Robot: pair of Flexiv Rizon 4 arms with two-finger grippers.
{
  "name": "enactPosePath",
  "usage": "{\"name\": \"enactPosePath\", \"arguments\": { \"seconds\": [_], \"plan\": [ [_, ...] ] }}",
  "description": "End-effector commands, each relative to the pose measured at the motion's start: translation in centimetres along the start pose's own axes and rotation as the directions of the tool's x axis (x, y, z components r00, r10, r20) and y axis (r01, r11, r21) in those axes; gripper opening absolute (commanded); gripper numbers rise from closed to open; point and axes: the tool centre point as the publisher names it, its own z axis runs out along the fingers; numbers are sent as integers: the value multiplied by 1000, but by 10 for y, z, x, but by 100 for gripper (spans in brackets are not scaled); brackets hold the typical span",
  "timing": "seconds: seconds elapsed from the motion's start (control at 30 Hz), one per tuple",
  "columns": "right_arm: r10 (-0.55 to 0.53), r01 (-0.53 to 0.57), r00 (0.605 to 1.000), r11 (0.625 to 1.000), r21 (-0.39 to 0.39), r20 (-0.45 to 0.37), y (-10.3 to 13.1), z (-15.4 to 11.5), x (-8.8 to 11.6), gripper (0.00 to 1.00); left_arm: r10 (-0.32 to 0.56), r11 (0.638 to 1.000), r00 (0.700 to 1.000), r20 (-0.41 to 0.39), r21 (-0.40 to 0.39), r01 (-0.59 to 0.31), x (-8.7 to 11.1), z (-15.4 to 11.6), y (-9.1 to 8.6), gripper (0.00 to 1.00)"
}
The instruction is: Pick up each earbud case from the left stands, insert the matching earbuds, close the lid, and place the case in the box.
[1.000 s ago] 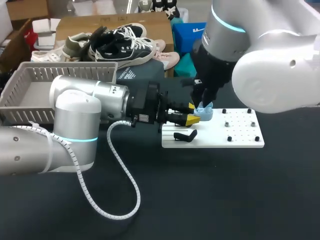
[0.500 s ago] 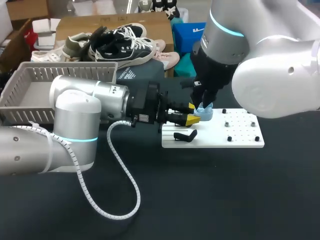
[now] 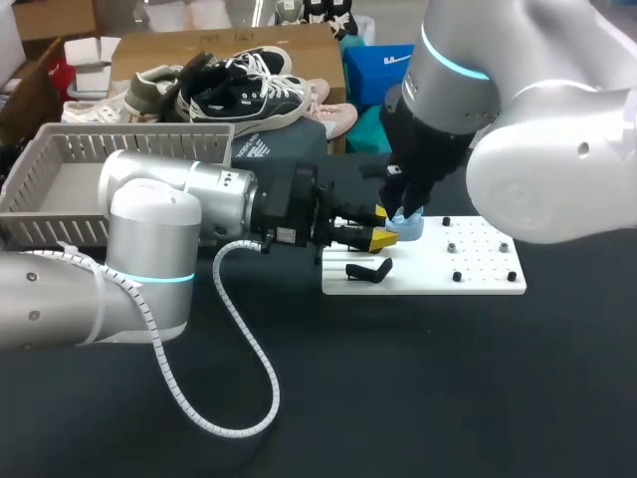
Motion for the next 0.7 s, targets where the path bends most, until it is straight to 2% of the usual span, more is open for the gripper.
{"name": "enactPosePath", "arguments": {
  "seconds": [0.03,0.43,0.47,0.53,0.6,0.7],
  "plan": [
    [1,-1,1000,1000,5,10,0,1,2,0,1,1000,1000,1,-3,-1,0,0,0,0],
    [-24,24,1000,1000,20,5,2,5,2,0,1,1000,1000,1,-3,-1,0,0,0,0],
    [-24,24,1000,999,22,5,2,5,2,16,1,1000,1000,1,-3,-1,0,0,0,0],
    [-24,24,1000,999,24,5,3,5,1,30,1,1000,1000,1,-3,-1,0,0,0,0],
    [-24,24,1000,999,26,8,3,4,1,37,1,1000,1000,1,-3,-1,0,0,0,0],
    [-25,25,1000,999,27,10,4,3,1,40,1,1000,1000,1,-3,-1,0,0,0,0]
  ]
}}
